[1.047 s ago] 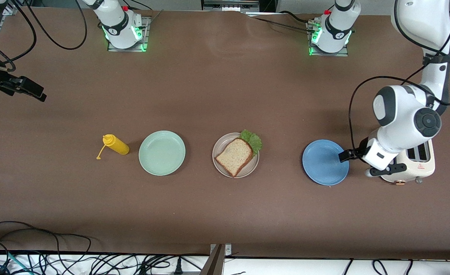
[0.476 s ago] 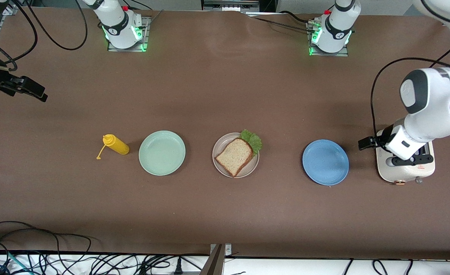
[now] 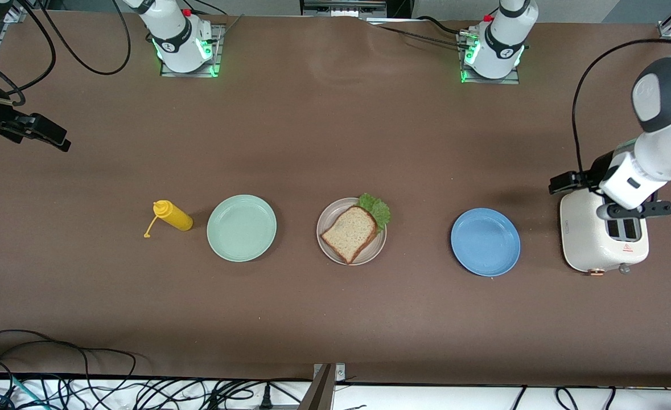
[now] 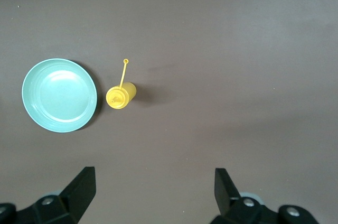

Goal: Make sandwich on beige plate with both arms

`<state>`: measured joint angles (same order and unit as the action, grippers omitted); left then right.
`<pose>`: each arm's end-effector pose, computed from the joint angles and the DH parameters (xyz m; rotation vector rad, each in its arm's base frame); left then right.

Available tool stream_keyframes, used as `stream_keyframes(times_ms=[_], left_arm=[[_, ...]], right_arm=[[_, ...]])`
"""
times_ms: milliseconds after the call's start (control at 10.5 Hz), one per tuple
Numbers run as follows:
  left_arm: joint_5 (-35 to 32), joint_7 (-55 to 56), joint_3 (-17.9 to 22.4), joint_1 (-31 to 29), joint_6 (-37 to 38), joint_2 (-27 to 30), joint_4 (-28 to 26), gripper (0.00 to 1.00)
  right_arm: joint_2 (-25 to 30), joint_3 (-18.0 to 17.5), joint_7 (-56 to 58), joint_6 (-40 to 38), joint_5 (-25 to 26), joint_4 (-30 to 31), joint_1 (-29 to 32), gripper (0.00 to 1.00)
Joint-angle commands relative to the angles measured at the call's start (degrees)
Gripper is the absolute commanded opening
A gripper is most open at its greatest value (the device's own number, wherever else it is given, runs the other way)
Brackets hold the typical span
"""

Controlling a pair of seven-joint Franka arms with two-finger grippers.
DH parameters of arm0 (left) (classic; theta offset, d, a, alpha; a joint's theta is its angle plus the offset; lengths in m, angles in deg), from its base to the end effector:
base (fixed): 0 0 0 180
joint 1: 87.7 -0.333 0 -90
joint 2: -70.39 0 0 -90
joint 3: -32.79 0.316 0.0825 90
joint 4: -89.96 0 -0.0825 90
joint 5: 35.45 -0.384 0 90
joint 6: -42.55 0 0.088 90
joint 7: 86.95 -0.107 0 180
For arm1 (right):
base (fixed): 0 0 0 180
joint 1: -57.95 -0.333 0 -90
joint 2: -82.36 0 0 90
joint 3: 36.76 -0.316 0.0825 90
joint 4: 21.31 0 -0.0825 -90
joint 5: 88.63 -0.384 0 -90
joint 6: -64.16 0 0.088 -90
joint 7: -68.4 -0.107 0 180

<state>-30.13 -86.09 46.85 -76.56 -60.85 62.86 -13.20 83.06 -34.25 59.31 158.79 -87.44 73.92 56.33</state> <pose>0.5848 0.0168 0.4620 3.0734 0.1430 -0.1876 0.5560 -0.0108 0.5951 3.1100 -0.2689 0.0050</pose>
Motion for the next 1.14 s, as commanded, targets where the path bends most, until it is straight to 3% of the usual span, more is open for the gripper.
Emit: stream_keyframes(times_ms=[0, 381, 476, 1047], left_arm=[[-1.7, -0.7, -1.4, -0.5, 2.1, 4.1, -0.4, 1.0], [-1.7, -0.3, -5.5, -2.1, 4.9, 8.7, 0.2, 1.0], [-1.7, -0.3, -6.6, -2.4, 8.4, 8.6, 2.8, 1.0], [-1.7, -0.3, -6.6, -2.5, 20.2, 8.5, 11.6, 1.0]], right_arm=[[-0.5, -0.3, -1.1, -1.4, 0.3, -1.5, 0.0, 1.0], [-0.3, -0.1, -0.3, -1.6, 0.5, -1.5, 0.0, 1.0], [-0.5, -0.1, 0.0, -1.6, 0.5, -1.5, 0.0, 1.0], [-0.3, -0.1, -1.1, -0.8, 0.3, -1.5, 0.0, 1.0]])
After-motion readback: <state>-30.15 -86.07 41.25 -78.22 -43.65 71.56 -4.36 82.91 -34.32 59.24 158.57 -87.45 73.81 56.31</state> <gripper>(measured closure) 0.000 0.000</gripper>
